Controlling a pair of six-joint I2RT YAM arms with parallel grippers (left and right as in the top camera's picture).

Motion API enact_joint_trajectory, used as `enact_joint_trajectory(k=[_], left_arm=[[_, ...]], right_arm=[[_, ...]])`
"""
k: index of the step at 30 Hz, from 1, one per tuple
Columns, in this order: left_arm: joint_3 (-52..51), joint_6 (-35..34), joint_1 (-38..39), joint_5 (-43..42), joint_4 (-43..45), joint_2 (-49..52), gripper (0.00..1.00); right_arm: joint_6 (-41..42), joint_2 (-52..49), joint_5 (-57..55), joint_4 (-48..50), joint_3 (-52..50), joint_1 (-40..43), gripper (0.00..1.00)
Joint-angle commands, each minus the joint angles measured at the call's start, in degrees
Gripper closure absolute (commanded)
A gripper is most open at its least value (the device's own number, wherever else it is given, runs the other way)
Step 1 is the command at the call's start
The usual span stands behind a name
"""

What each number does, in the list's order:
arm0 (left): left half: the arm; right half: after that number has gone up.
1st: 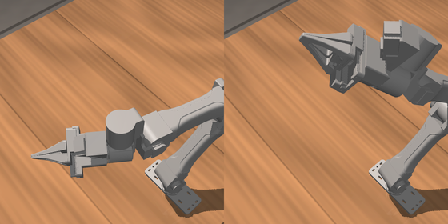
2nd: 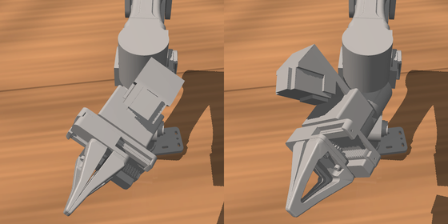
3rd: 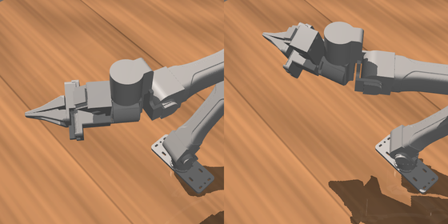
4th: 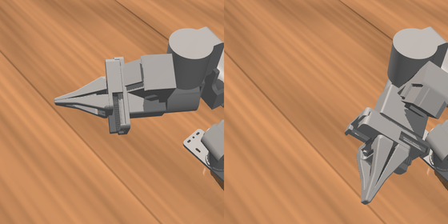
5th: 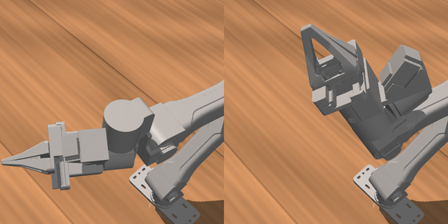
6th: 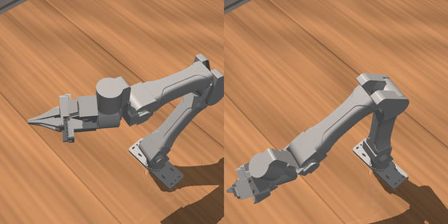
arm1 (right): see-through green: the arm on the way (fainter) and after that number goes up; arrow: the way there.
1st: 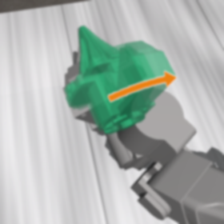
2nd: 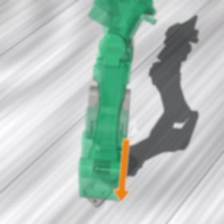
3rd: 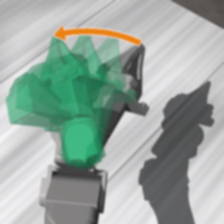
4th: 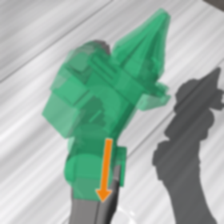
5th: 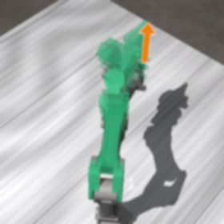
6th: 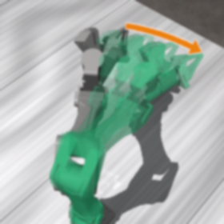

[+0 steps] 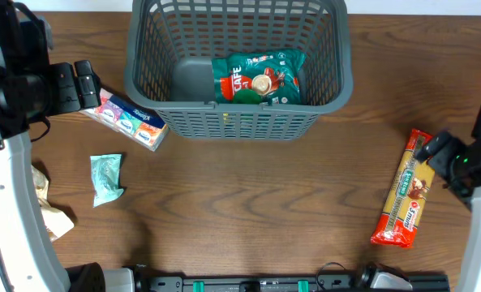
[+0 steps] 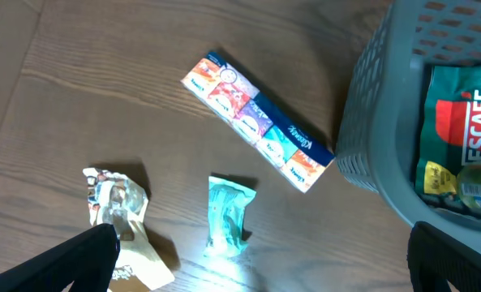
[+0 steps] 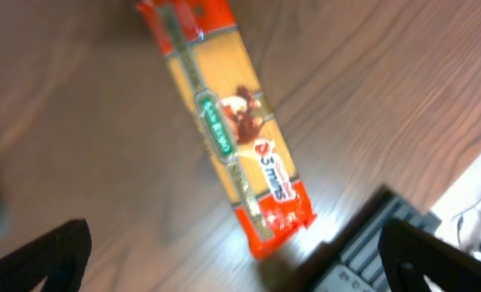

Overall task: Pack container
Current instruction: 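Move the right gripper down onto the red spaghetti pack, then grasp the spaghetti pack, lift it and place it in the basket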

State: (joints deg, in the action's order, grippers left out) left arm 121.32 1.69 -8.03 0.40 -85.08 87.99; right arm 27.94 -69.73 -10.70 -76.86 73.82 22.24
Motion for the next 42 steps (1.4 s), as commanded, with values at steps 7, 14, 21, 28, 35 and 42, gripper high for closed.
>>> enact_joint_trajectory(k=[7, 14, 21, 28, 35, 42], left_arm=[[-0.13, -0.07, -0.13, 0.00, 0.11, 0.11, 0.01], [-0.13, -0.07, -0.13, 0.00, 0.04, 0.11, 0.01], [-0.13, -0.04, -0.13, 0.02, 0.02, 0.11, 0.01], [-0.13, -0.07, -0.13, 0.02, 0.00, 0.11, 0.01], [-0.13, -0.07, -0.13, 0.02, 0.02, 0.11, 0.02], [-0.13, -0.07, -0.13, 0.02, 0.02, 0.11, 0.01]], right_arm=[[-9.62, -3.52, 6.25, 19.12, -22.14, 7.19, 0.01], [-9.64, -6.43, 6.25, 32.02, -30.97, 7.19, 0.01], [-12.66, -9.81, 6.29, 43.12, -35.76, 7.19, 0.01], [-13.46, -13.70, 6.23, 49.13, -35.87, 7.19, 0.01], [-13.44, -20.02, 6.25, 52.92, -35.87, 7.19, 0.01], [-13.00, -23.61, 6.54, 53.90, -35.87, 7.19, 0.85]])
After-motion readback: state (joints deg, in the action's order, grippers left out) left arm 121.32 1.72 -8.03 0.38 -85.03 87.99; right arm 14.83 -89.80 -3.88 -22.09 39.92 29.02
